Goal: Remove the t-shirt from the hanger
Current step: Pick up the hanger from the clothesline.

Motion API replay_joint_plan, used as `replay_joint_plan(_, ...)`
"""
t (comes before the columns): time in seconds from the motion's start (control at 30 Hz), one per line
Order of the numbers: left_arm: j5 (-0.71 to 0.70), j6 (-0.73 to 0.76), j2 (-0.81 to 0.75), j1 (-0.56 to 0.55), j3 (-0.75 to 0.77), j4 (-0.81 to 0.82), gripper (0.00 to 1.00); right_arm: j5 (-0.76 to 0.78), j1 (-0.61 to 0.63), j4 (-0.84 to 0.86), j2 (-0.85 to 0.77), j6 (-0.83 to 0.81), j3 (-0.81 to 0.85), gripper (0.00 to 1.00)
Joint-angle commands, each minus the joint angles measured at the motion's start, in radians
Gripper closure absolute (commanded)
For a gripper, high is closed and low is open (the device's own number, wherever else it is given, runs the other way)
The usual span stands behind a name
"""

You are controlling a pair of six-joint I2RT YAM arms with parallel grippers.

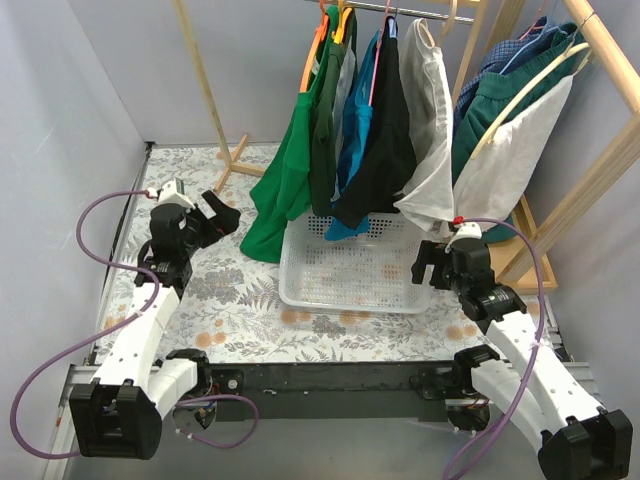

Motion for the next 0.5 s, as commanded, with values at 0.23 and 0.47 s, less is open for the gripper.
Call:
replay_joint_plan(0.23,0.384,0.084,0.088,-0.002,0.440,-0.018,0.10,-0.171,0.033,-0.123,-0.024,-0.076,0.123,0.07)
replay_joint_plan(0.47,0.452,0.058,0.210,-0.038,0.726,0.031,0.10,0.019,0.217,-0.200,0.011,-0.005,0.215,0.08)
